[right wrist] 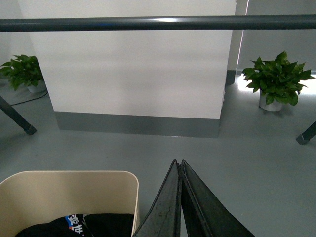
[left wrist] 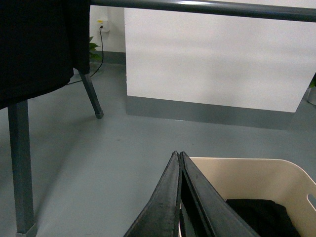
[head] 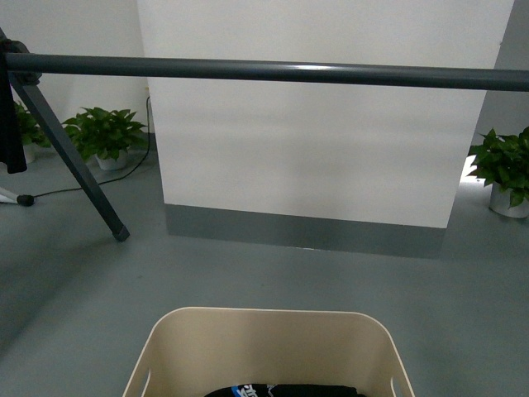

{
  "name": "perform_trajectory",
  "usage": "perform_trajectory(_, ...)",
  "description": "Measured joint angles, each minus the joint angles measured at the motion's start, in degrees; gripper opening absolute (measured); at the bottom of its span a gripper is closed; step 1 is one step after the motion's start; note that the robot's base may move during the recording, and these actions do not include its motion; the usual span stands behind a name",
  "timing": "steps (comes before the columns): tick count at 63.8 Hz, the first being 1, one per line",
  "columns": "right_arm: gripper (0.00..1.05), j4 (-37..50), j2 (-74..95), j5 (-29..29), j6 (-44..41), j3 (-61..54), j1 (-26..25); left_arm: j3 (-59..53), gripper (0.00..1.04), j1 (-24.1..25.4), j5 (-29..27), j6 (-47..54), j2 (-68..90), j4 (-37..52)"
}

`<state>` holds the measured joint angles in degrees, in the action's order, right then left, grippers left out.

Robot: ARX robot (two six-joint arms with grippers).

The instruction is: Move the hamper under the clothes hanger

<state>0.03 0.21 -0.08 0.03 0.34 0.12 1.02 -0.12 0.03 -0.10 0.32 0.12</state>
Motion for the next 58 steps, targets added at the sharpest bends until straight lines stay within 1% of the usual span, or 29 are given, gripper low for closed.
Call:
perform_trajectory(34,0.02,0.0,0.0,-0.02,-0.07,0.0,0.0,0.0,0.04,0.0,0.0,-0.02,-0.04,0.0)
perform_trajectory(36,0.05,0.0,0.0,-0.02,-0.04,0.0,0.0,0.0,0.08,0.0,0.0,-0.02,-0.04,0.0)
perform_trajectory(39,0.12,0.0,0.0,0.0,-0.04,0.0,0.0,0.0,0.15,0.0,0.0,-0.02,-0.04,0.0)
perform_trajectory(46,0.36,0.0,0.0,0.0,-0.04,0.0,0.0,0.0,0.41,0.0,0.0,-0.02,-0.04,0.0)
perform_trajectory(50,0.45,0.0,0.0,0.0,-0.04,0.0,0.0,0.0,0.5,0.0,0.0,-0.02,-0.04,0.0)
perform_trajectory(51,0.49,0.0,0.0,0.0,-0.04,0.0,0.0,0.0,0.51,0.0,0.0,-0.02,-0.04,0.0)
perform_trajectory(52,0.51,0.0,0.0,0.0,-0.04,0.0,0.0,0.0,0.55,0.0,0.0,-0.02,-0.04,0.0)
perform_trajectory(54,0.54,0.0,0.0,0.0,-0.04,0.0,0.0,0.0,0.58,0.0,0.0,-0.02,-0.04,0.0)
perform_trajectory(58,0.66,0.0,0.0,0.0,-0.04,0.0,0.0,0.0,0.69,0.0,0.0,-0.02,-0.04,0.0)
